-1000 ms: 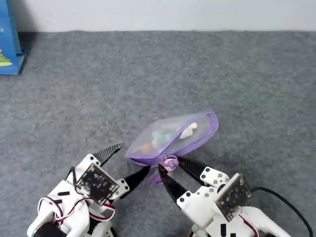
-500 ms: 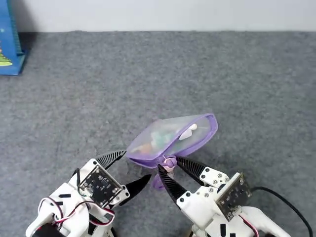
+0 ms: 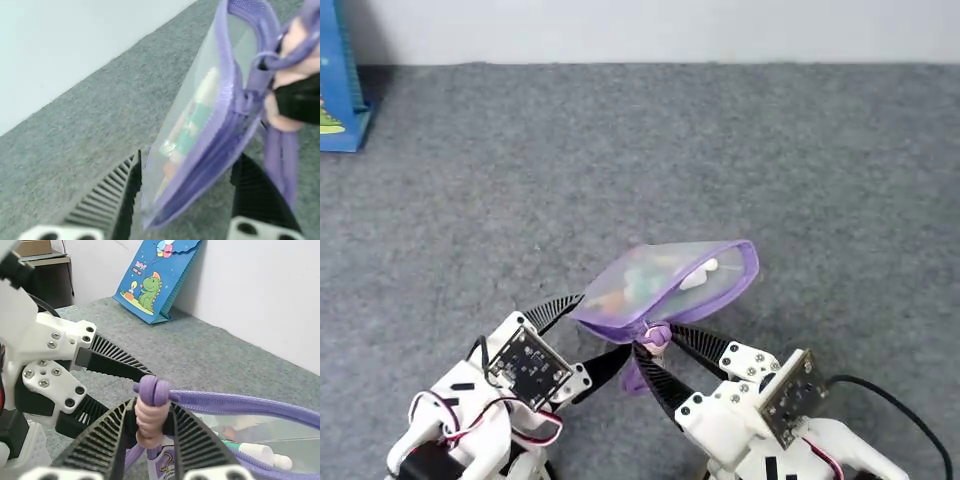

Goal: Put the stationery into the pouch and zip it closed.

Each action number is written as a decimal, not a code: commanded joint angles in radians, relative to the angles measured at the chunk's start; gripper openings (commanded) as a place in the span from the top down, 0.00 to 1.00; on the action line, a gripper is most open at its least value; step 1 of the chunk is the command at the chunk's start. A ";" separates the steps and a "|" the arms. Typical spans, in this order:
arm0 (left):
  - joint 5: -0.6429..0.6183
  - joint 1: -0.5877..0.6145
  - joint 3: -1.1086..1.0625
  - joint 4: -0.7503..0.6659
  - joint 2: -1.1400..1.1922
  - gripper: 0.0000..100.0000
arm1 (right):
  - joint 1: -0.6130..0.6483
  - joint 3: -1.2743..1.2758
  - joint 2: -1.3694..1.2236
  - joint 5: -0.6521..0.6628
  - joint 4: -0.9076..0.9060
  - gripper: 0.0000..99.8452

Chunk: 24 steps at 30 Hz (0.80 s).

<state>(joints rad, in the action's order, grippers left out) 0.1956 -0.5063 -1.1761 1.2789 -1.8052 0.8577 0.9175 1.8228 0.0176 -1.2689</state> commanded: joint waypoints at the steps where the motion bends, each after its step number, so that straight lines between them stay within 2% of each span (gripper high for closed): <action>1: -0.020 -0.061 0.007 -0.035 0.006 0.72 | 0.015 -0.052 -0.010 -0.012 -0.007 0.99; 7: -0.074 -0.163 0.015 -0.038 0.002 0.78 | 0.013 -0.051 -0.010 -0.018 -0.030 0.99; 19: -0.078 -0.180 0.004 -0.103 0.002 0.87 | 0.015 -0.051 -0.010 -0.041 -0.051 0.99; 24: -0.080 -0.241 -0.054 -0.157 0.002 0.87 | 0.015 -0.051 -0.010 -0.043 -0.050 0.99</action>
<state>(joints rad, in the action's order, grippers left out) 0.1250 -0.7135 -1.2160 1.1730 -1.8052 0.8623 0.9160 1.8228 -0.0146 -1.3149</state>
